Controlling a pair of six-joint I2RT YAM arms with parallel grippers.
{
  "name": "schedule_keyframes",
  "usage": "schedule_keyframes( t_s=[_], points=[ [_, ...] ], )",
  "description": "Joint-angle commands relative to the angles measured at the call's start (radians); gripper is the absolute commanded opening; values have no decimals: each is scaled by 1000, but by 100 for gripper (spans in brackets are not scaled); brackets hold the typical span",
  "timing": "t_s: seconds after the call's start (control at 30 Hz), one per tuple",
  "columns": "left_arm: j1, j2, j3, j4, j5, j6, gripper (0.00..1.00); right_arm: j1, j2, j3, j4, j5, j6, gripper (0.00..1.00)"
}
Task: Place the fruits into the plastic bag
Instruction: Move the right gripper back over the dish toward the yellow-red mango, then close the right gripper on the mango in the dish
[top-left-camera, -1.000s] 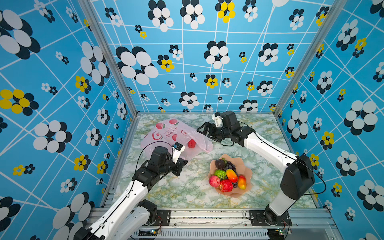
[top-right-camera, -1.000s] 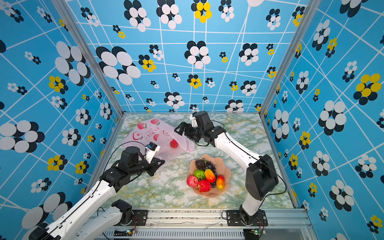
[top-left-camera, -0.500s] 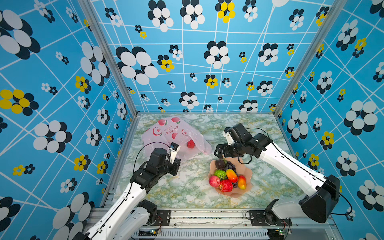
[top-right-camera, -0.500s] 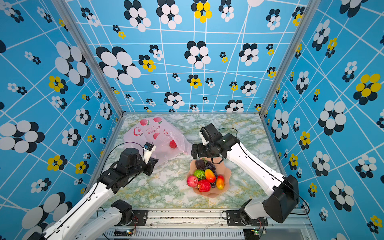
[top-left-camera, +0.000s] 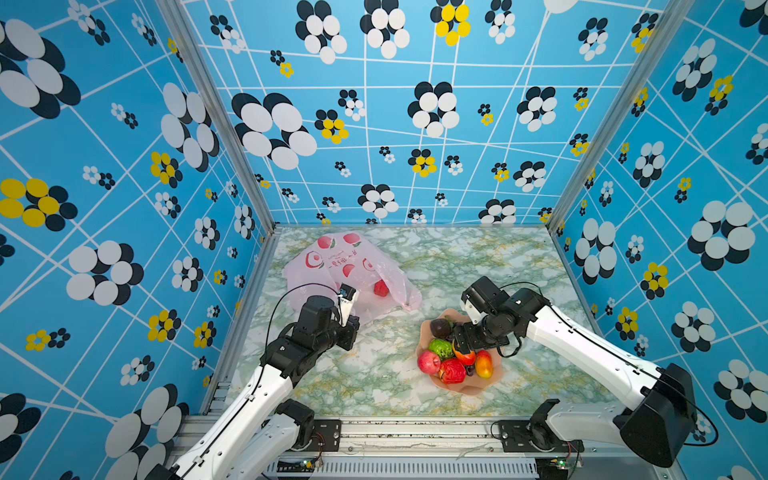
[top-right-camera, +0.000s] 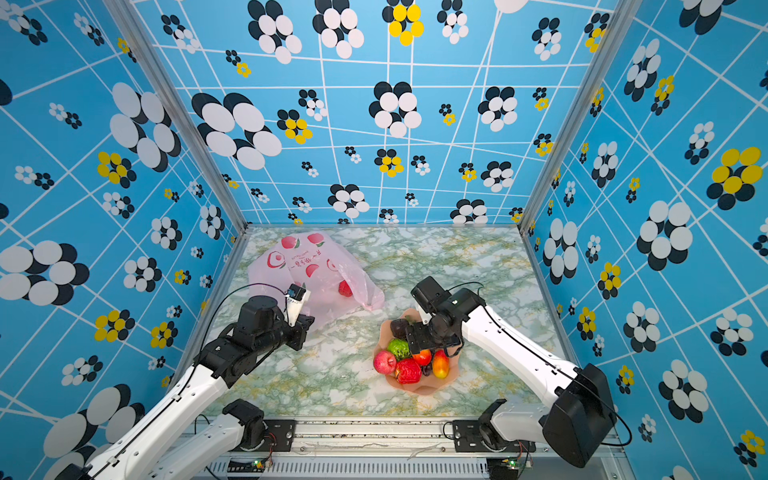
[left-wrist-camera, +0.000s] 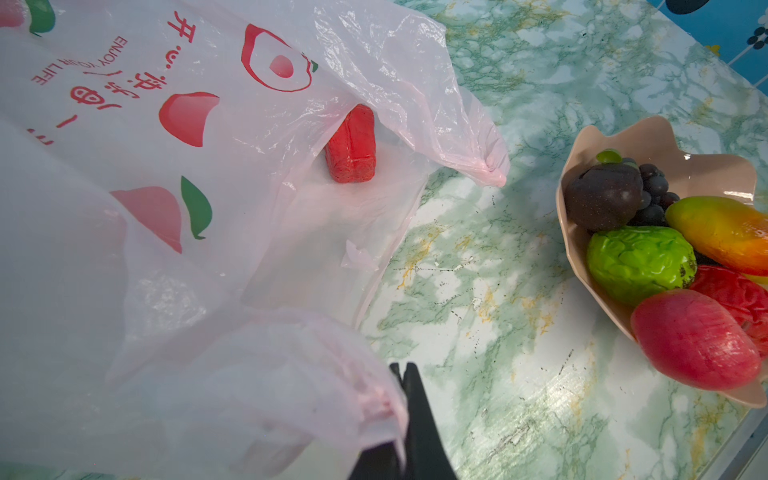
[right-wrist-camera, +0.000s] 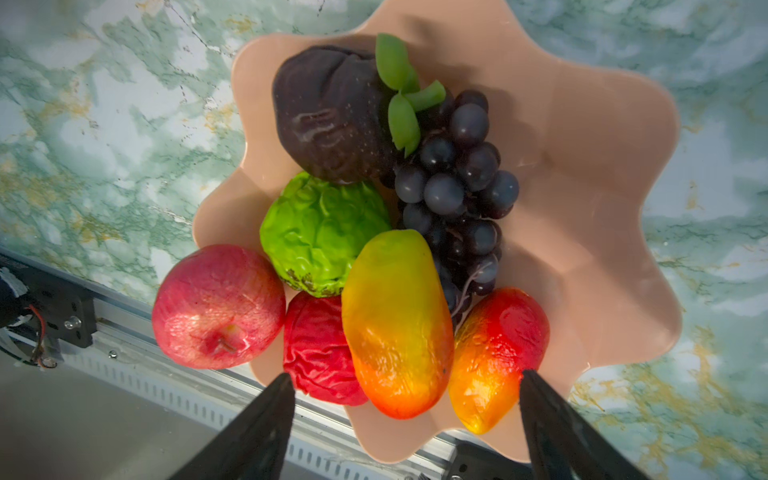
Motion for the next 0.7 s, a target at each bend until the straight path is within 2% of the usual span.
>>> schedule_keyframes(
  t_s=[0.0,0.67],
  points=[
    [9,-15,12,-7,-13,12,0,1,22,-17,-1,-18,-27,84],
    [13,-15,10,-3,-7,3,0,1,104,-71,84,-69,-28,61]
  ],
)
